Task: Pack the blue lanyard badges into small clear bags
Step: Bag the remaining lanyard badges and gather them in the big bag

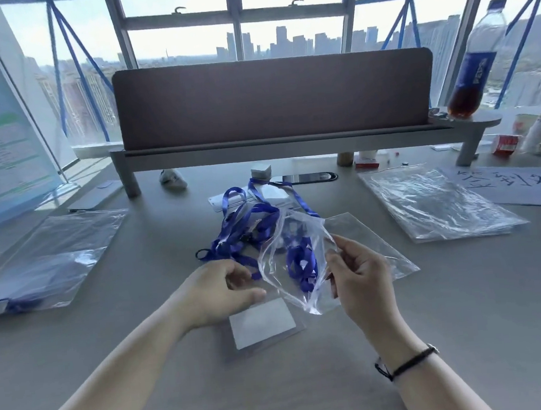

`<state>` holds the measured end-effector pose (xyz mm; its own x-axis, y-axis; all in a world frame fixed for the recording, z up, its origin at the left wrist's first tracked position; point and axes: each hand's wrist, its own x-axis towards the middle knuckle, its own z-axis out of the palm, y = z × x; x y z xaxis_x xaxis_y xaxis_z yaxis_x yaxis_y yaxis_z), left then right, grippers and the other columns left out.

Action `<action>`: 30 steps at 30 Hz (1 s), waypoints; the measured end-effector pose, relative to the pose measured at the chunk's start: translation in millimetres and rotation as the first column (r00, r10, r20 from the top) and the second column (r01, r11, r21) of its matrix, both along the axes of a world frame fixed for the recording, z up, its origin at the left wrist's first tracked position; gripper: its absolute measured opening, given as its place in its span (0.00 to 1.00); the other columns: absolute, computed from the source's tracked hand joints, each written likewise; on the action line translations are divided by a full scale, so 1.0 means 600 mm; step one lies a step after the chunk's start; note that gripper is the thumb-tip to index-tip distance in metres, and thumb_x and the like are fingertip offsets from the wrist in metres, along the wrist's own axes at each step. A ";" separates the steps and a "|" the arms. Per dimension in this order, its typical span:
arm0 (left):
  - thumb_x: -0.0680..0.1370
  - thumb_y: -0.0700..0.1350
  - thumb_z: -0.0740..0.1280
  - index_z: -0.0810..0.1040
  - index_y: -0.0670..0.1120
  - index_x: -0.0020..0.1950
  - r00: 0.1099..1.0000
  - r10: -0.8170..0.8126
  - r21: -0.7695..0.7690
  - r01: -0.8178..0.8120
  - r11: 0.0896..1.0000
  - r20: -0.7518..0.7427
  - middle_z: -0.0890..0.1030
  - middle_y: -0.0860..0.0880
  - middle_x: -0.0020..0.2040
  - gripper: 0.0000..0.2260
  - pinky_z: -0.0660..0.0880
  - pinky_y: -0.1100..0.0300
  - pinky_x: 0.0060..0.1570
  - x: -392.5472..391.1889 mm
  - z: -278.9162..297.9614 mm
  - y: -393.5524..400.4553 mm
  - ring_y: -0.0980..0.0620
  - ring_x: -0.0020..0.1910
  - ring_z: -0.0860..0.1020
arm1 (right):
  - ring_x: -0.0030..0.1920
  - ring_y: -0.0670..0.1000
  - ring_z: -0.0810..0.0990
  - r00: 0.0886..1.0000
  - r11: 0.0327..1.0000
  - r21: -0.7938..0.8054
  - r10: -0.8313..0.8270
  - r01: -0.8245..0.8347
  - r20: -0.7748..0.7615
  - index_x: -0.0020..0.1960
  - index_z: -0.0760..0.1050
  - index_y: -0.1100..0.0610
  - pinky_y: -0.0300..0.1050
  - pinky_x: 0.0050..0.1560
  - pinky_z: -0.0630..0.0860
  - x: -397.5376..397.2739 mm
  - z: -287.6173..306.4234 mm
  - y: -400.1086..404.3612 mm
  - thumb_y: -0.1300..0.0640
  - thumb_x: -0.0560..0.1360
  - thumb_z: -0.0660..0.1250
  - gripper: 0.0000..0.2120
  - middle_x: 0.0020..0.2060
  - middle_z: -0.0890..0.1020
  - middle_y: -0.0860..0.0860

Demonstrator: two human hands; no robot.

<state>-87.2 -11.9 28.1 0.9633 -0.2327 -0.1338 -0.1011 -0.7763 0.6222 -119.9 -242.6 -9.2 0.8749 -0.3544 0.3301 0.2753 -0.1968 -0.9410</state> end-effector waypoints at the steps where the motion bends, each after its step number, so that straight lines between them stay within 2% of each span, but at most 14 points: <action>1: 0.64 0.64 0.78 0.81 0.55 0.53 0.999 -0.043 0.079 0.044 0.996 -0.018 0.81 0.59 0.48 0.22 0.76 0.63 0.52 -0.004 -0.003 0.005 0.63 0.48 0.79 | 0.28 0.53 0.66 1.000 1.000 -0.007 0.002 -0.002 0.003 0.55 0.83 0.43 0.47 0.31 0.66 0.000 0.000 0.001 0.62 0.79 0.66 0.15 0.25 0.72 0.49; 4: 0.61 0.65 0.80 0.79 0.56 0.57 0.995 -0.099 0.198 0.098 0.975 -0.001 0.77 0.60 0.50 0.29 0.74 0.63 0.54 -0.016 0.002 0.006 0.62 0.51 0.75 | 0.28 0.53 0.65 1.000 1.000 -0.015 0.017 -0.017 0.007 0.52 0.83 0.39 0.48 0.31 0.65 0.003 -0.003 0.004 0.63 0.79 0.65 0.19 0.26 0.71 0.52; 7: 0.54 0.70 0.78 0.78 0.56 0.54 0.990 -0.139 0.305 0.130 0.944 0.007 0.74 0.60 0.48 0.34 0.75 0.61 0.49 -0.020 0.004 0.002 0.59 0.49 0.73 | 0.29 0.52 0.65 0.999 0.999 -0.032 0.034 -0.034 -0.003 0.53 0.83 0.38 0.48 0.32 0.65 0.002 -0.004 0.004 0.62 0.79 0.65 0.19 0.27 0.69 0.54; 9: 0.51 0.72 0.77 0.77 0.57 0.52 0.989 -0.145 0.356 0.134 0.925 0.006 0.72 0.60 0.49 0.35 0.74 0.61 0.48 -0.023 0.003 0.003 0.58 0.51 0.72 | 0.29 0.53 0.65 0.999 0.998 -0.038 0.043 -0.044 -0.008 0.53 0.83 0.38 0.47 0.32 0.65 0.001 -0.004 0.004 0.62 0.79 0.65 0.19 0.28 0.68 0.54; 12: 0.52 0.70 0.79 0.78 0.54 0.50 0.994 -0.112 0.380 0.111 0.918 -0.021 0.73 0.58 0.50 0.34 0.75 0.59 0.51 -0.026 0.008 0.005 0.56 0.53 0.72 | 0.29 0.53 0.65 0.999 0.998 -0.044 0.044 -0.045 -0.010 0.53 0.82 0.38 0.48 0.32 0.65 -0.001 -0.004 0.007 0.62 0.79 0.65 0.18 0.28 0.69 0.53; 14: 0.53 0.68 0.80 0.77 0.52 0.49 0.994 -0.094 0.385 0.108 0.916 -0.053 0.73 0.56 0.51 0.33 0.74 0.60 0.46 -0.026 0.013 0.007 0.55 0.50 0.72 | 0.29 0.53 0.65 0.999 0.998 -0.043 0.042 -0.043 -0.015 0.54 0.82 0.39 0.48 0.32 0.66 -0.001 -0.003 0.008 0.62 0.79 0.65 0.18 0.28 0.69 0.53; 16: 0.54 0.66 0.82 0.72 0.54 0.47 0.995 -0.070 0.356 0.091 0.930 -0.072 0.73 0.56 0.49 0.32 0.69 0.62 0.38 -0.026 0.014 0.013 0.55 0.46 0.72 | 0.29 0.53 0.65 0.999 0.998 -0.047 0.044 -0.045 -0.012 0.51 0.82 0.35 0.47 0.32 0.65 -0.002 -0.003 0.010 0.62 0.79 0.65 0.21 0.28 0.69 0.53; 18: 0.56 0.62 0.83 0.68 0.54 0.48 0.996 -0.049 0.291 0.068 0.954 -0.072 0.73 0.57 0.47 0.32 0.66 0.61 0.35 -0.028 0.011 0.020 0.57 0.43 0.71 | 0.29 0.53 0.65 0.999 0.998 -0.055 0.041 -0.041 -0.010 0.51 0.82 0.34 0.46 0.32 0.65 -0.003 -0.002 0.010 0.62 0.79 0.65 0.21 0.28 0.69 0.53; 20: 0.60 0.56 0.83 0.67 0.52 0.51 0.998 -0.030 0.207 0.039 0.978 -0.047 0.74 0.54 0.47 0.30 0.70 0.59 0.37 -0.031 0.012 0.028 0.55 0.41 0.73 | 0.29 0.53 0.65 0.999 0.998 -0.058 0.026 -0.027 -0.020 0.55 0.82 0.39 0.45 0.31 0.65 -0.003 -0.003 0.008 0.63 0.79 0.65 0.19 0.28 0.69 0.53; 22: 0.66 0.50 0.80 0.69 0.52 0.52 1.000 -0.022 0.123 0.021 0.992 0.008 0.77 0.51 0.47 0.23 0.77 0.55 0.41 -0.030 0.019 0.040 0.53 0.42 0.76 | 0.29 0.52 0.65 0.999 0.998 -0.059 0.014 -0.016 -0.036 0.59 0.82 0.45 0.45 0.31 0.66 -0.002 -0.003 0.007 0.63 0.79 0.65 0.16 0.28 0.70 0.53; 24: 0.73 0.43 0.75 0.72 0.53 0.51 0.998 0.010 -0.017 -0.009 1.000 0.068 0.81 0.49 0.45 0.14 0.80 0.54 0.39 -0.029 0.034 0.057 0.51 0.38 0.79 | 0.29 0.52 0.65 0.999 0.998 -0.059 0.019 -0.021 -0.036 0.58 0.82 0.44 0.46 0.32 0.66 -0.003 -0.002 0.008 0.63 0.79 0.65 0.17 0.27 0.70 0.53; 27: 0.76 0.36 0.71 0.77 0.49 0.51 0.990 0.097 -0.310 -0.061 0.949 0.101 0.84 0.49 0.39 0.10 0.81 0.49 0.34 -0.039 0.071 0.073 0.47 0.34 0.80 | 0.28 0.53 0.65 0.999 0.998 -0.050 0.037 -0.039 -0.026 0.53 0.82 0.39 0.46 0.31 0.65 -0.008 0.005 0.012 0.64 0.79 0.65 0.20 0.26 0.70 0.51; 29: 0.77 0.32 0.69 0.79 0.45 0.52 0.992 0.101 -0.459 -0.057 0.887 0.071 0.82 0.53 0.32 0.10 0.80 0.54 0.30 -0.047 0.093 0.071 0.54 0.30 0.78 | 0.28 0.52 0.65 0.999 0.998 -0.038 0.041 -0.042 -0.015 0.51 0.81 0.38 0.46 0.31 0.65 -0.011 0.010 0.015 0.64 0.79 0.65 0.20 0.25 0.71 0.50; 30: 0.77 0.31 0.68 0.79 0.44 0.53 0.994 0.091 -0.492 -0.050 0.869 0.059 0.82 0.53 0.32 0.10 0.78 0.57 0.28 -0.050 0.100 0.067 0.55 0.29 0.77 | 0.28 0.52 0.65 0.999 0.999 -0.029 0.039 -0.040 -0.011 0.50 0.81 0.38 0.45 0.31 0.65 -0.013 0.012 0.017 0.65 0.79 0.65 0.20 0.25 0.71 0.49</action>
<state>-117.3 28.4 87.9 0.9821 -0.1800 0.0550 -0.1212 -0.3814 0.9164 -127.5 -232.2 -2.2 0.8915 -0.3098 0.3304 0.2733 -0.2137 -0.9379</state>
